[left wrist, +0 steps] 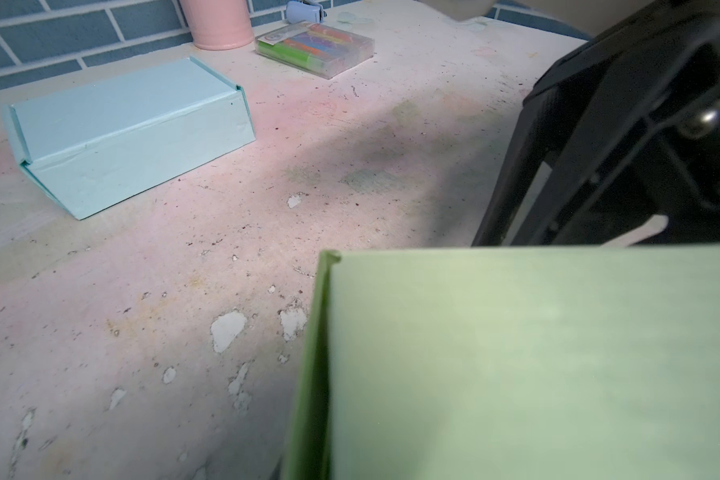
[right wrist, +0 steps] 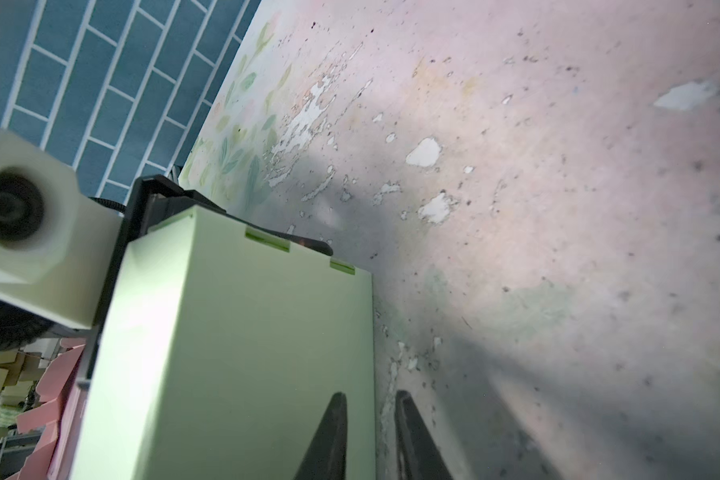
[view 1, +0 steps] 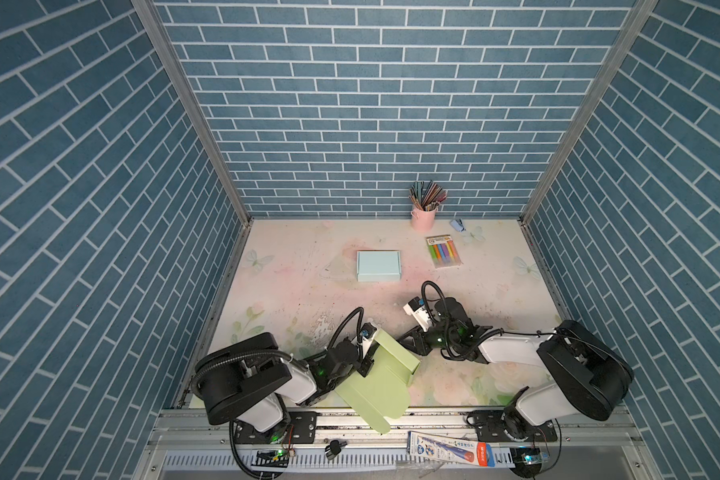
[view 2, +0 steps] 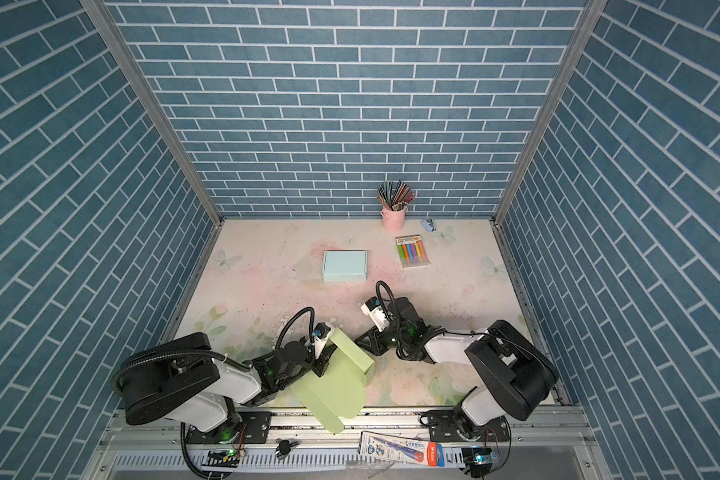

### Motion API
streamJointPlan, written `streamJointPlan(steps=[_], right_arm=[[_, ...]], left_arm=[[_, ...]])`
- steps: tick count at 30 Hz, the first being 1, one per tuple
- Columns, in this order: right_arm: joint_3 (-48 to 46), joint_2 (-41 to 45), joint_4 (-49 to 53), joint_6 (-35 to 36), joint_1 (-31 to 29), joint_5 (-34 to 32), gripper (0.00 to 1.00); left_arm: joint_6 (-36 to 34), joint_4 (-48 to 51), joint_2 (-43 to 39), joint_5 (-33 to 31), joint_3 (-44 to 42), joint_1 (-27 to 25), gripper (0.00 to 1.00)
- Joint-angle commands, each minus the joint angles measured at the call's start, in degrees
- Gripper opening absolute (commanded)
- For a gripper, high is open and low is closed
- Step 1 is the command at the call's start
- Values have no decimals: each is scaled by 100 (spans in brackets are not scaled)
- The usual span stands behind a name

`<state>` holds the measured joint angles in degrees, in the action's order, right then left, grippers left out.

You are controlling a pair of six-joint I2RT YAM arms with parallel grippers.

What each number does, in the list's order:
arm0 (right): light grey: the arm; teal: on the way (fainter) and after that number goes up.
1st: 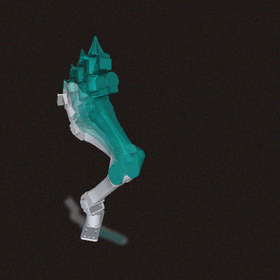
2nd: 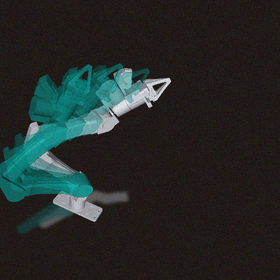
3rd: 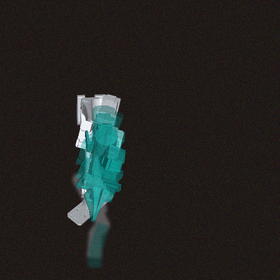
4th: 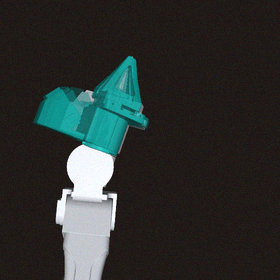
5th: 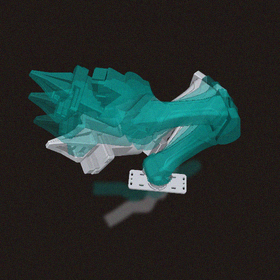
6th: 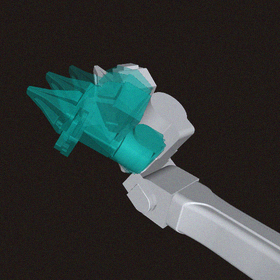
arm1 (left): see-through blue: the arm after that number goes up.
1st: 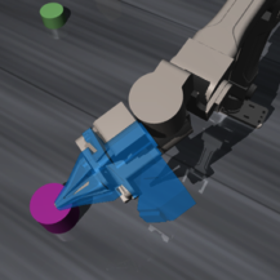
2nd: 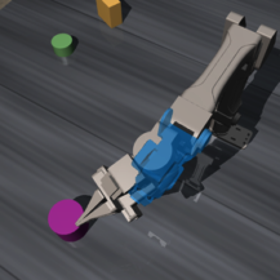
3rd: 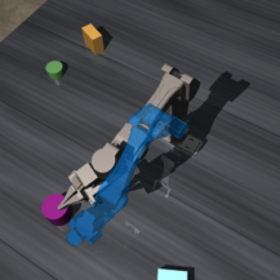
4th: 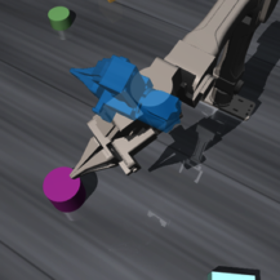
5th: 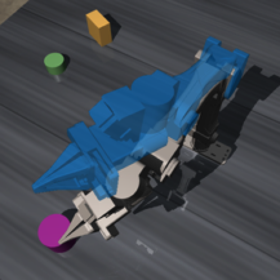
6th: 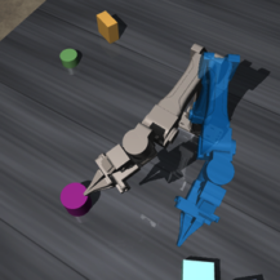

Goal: Fold the paper box

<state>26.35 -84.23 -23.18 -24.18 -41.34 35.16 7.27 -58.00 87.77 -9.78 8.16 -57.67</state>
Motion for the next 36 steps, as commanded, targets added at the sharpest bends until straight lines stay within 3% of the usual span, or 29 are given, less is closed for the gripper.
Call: streamJointPlan(steps=[1, 8, 11, 14, 16, 19, 24, 36], right_arm=[[-4, 403, 328, 17, 123, 6, 26], [418, 1306, 1772, 629, 205, -599, 40], [627, 1718, 2280, 810, 167, -834, 51], [844, 2076, 2666, 942, -69, -1103, 65], [973, 2193, 2828, 993, -357, -1356, 71], [1201, 2112, 3117, 1095, -763, -1615, 78], [1490, 1658, 3400, 1287, -1306, -2097, 84], [1997, 710, 3613, 1513, -1762, -2795, 80]], left_arm=[[49, -115, 106, 42, -8, 17, 31], [105, 30, -80, 38, -50, 5, 33], [193, 195, -225, -7, -104, -16, 39], [458, 889, -487, -376, 2, -68, 44], [1028, 1628, -743, -844, 100, -87, 44], [1689, 2476, -1144, -836, 200, -103, 45], [2112, 3436, -2053, -472, 247, -144, 58], [2520, 5363, -3620, -407, 451, -139, 63]])
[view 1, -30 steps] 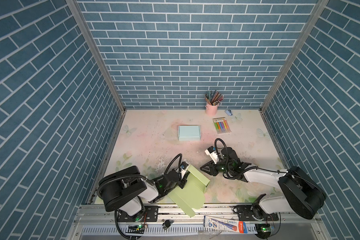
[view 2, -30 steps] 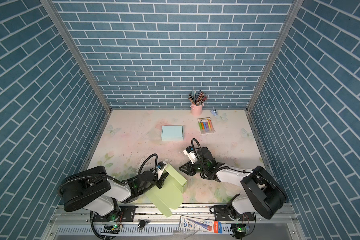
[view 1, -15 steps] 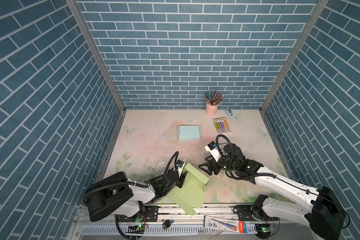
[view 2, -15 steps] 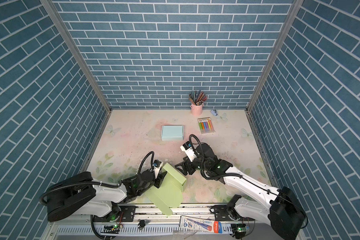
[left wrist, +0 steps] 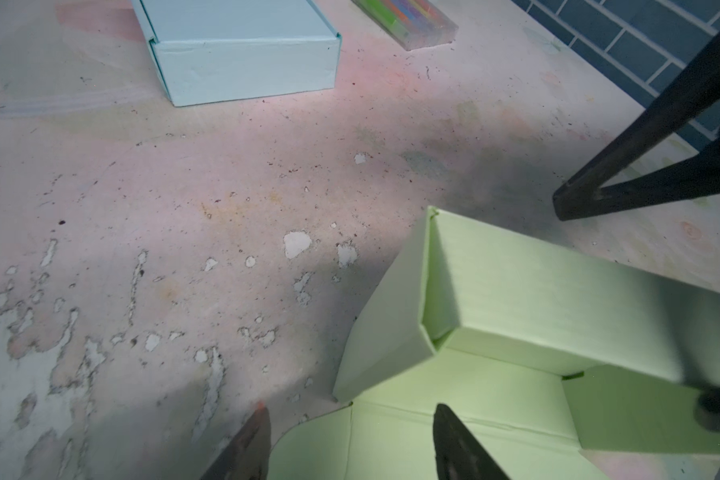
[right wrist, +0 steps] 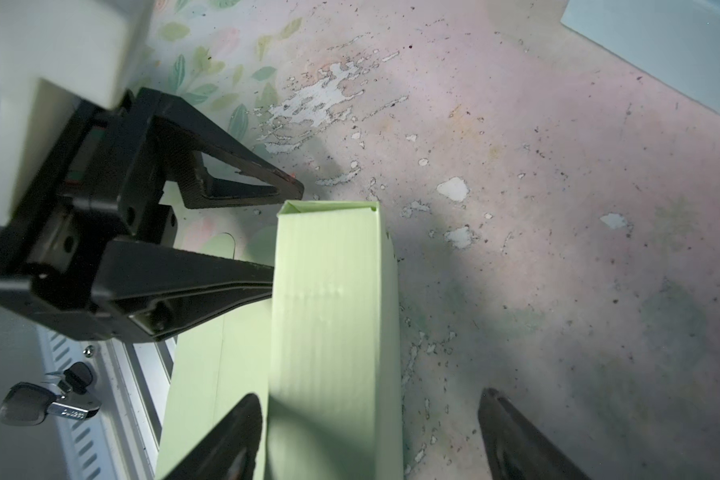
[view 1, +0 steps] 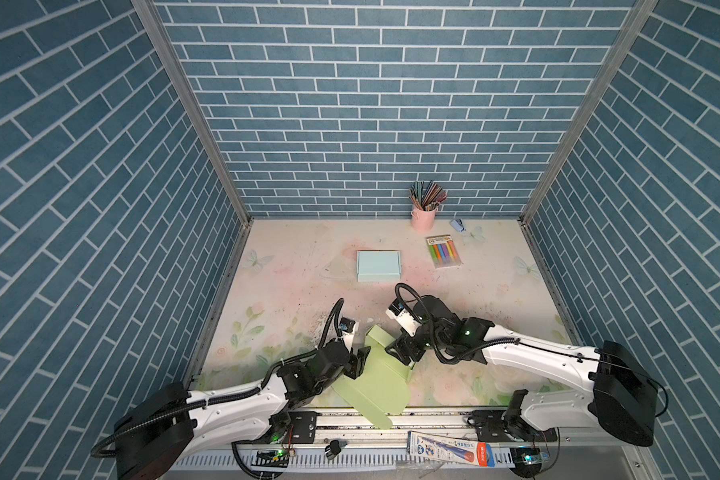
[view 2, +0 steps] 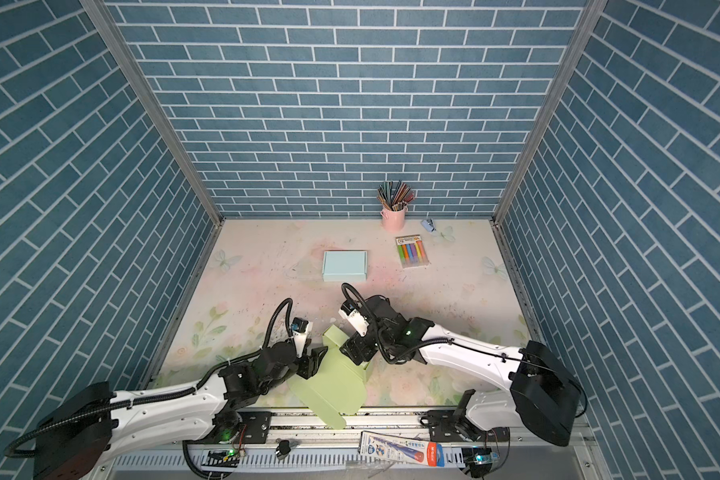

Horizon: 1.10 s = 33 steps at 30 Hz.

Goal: Fold the paper box

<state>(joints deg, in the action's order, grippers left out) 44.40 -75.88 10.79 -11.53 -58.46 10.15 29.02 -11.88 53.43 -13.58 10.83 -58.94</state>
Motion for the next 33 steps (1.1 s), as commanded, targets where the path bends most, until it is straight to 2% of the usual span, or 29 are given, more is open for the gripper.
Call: streamJointPlan(steps=[1, 7, 12, 17, 24, 33], right_arm=[[234, -184, 309, 256, -49, -385, 78], [188, -251, 391, 154, 29, -621, 66], [-103, -30, 73, -21, 424, -177, 58], [-422, 79, -217, -169, 879, 251, 51], [-1012, 416, -923, -561, 1771, 1239, 44], [-1636, 669, -1689, -997, 2756, 2230, 41]], left_arm=[[417, 908, -256, -19, 241, 1, 63], [711, 2075, -487, -180, 849, 236, 64], [957, 2629, -638, -310, 1207, 285, 66], [1172, 3001, -808, -408, 1370, 287, 75], [1519, 2656, -1131, -84, 1086, 350, 89], [1983, 1522, -854, 527, 560, 403, 88]])
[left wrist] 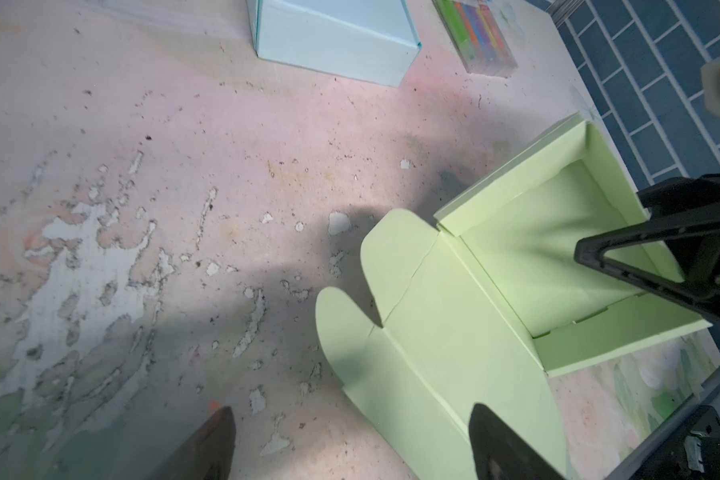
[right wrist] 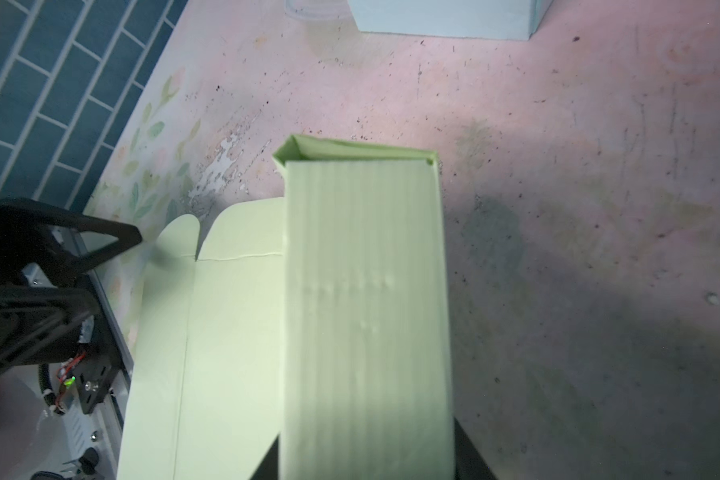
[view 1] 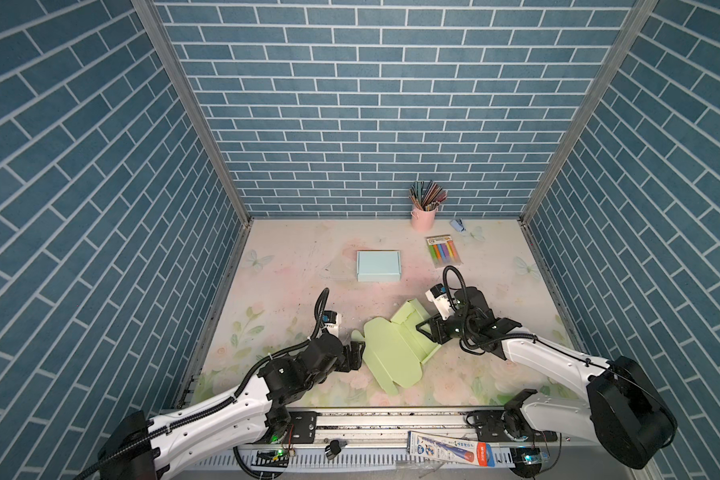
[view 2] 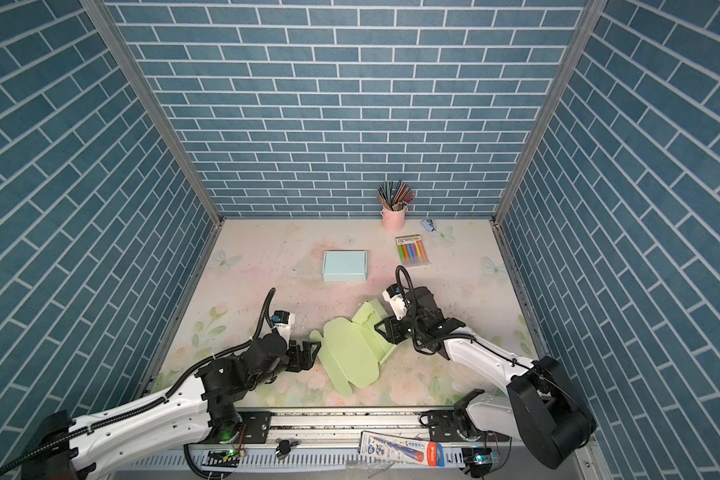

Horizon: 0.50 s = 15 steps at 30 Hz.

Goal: Fold the paper box

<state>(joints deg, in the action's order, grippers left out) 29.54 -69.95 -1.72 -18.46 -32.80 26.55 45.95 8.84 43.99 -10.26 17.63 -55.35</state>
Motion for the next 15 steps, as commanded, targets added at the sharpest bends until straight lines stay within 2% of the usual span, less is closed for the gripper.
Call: streamJointPlan(steps=[1, 6, 12, 14, 15], right_arm=[[-216, 72, -540, -336, 282, 676, 41], [-331, 35, -615, -292, 374, 648, 41], [-427, 58, -651, -204, 393, 609, 41], [-479, 93, -674, -196, 390, 580, 41], [-500, 105, -670, -163, 388, 565, 41]], left_arm=[[316, -729, 167, 289, -157, 39, 88], [449, -1668, 730, 694, -185, 54, 88], [558, -2228, 1388, 884, -28, 32, 88], [634, -2388, 1509, 926, -14, 24, 82], [677, -2483, 1561, 946, -16, 29, 76]])
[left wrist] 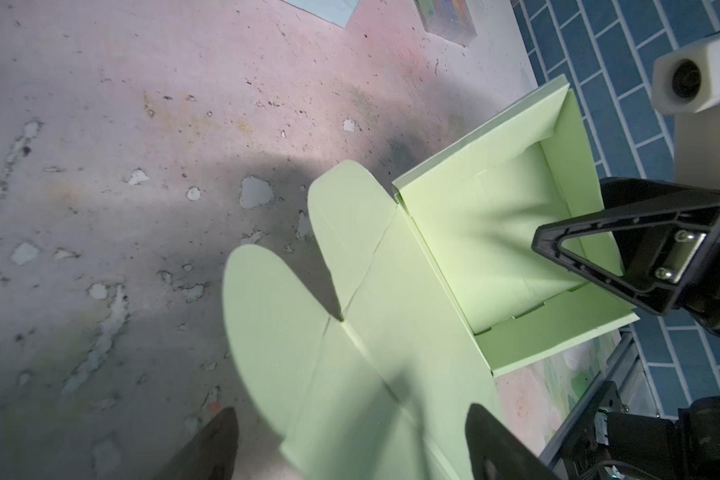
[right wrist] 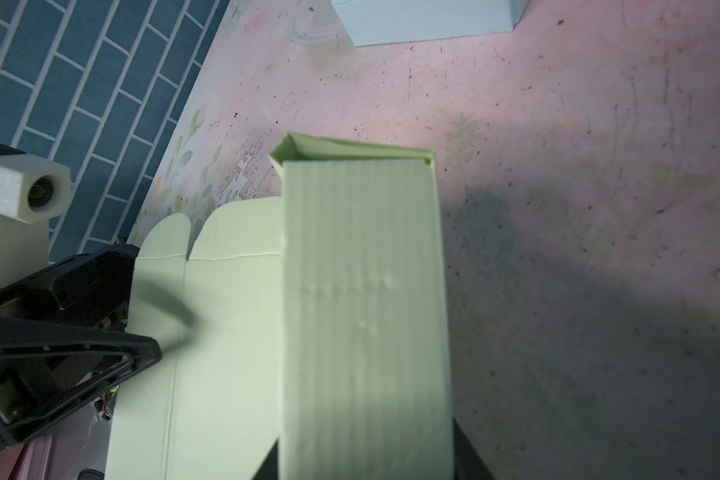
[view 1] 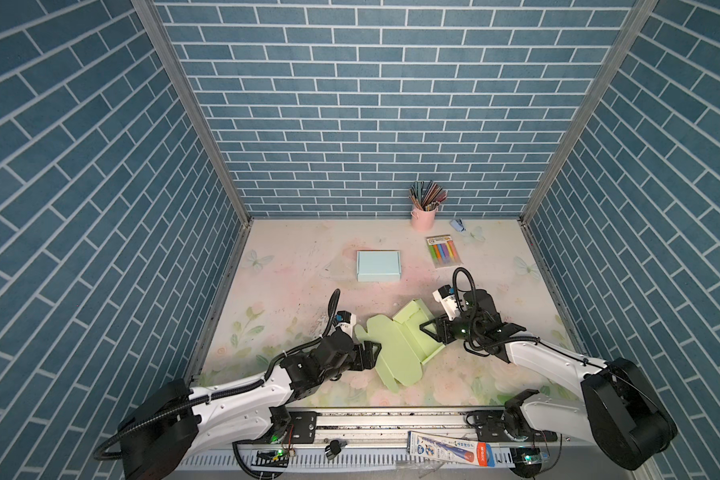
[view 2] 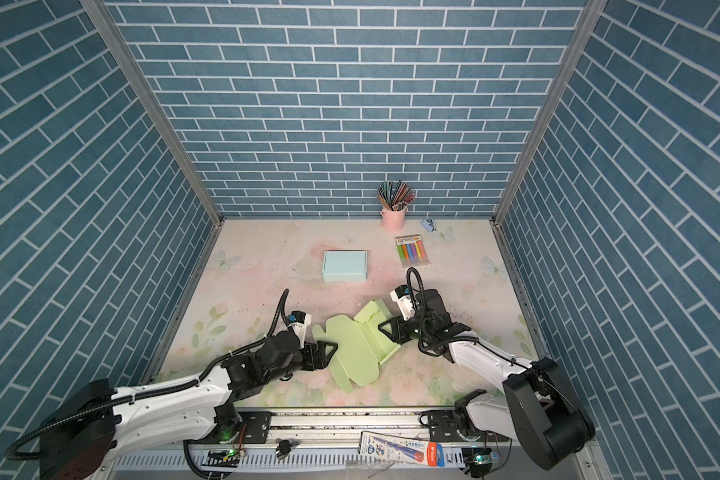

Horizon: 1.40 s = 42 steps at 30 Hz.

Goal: Fold the paper box

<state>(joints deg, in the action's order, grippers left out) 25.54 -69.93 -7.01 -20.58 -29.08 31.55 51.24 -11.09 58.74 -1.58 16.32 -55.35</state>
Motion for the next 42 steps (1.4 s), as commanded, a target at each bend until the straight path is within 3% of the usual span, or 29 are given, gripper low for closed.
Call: streamJointPlan(steps=[1, 7, 10, 15, 21, 26, 35, 42], right_arm=[[-107, 111, -135, 55, 16, 54, 41], [-187, 84, -231, 96, 18, 123, 44], [-208, 173, -187, 169, 8, 85, 49], [-231, 408, -3, 306, -9, 22, 62], [-508, 1087, -195, 333, -234, 201, 77], [-651, 1292, -486, 275, -413, 284, 84], [-545, 1828, -14, 230, -417, -245, 85], [142, 2141, 912, 451, -418, -670, 83]], left_arm=[[195, -555, 131, 93, 130, 16, 69], [201, -217, 267, -88, 495, 25, 24], [126, 35, 335, -146, 704, 29, 12], [-144, 725, 443, -130, 1092, 124, 1], [-887, 2129, 560, -26, 1901, 474, 0], [-1447, 2880, 635, 168, 2455, 863, 0], [-2580, 4475, 1106, 44, 3696, 1019, 0], [-3295, 5476, 1434, -26, 4715, 1018, 0]])
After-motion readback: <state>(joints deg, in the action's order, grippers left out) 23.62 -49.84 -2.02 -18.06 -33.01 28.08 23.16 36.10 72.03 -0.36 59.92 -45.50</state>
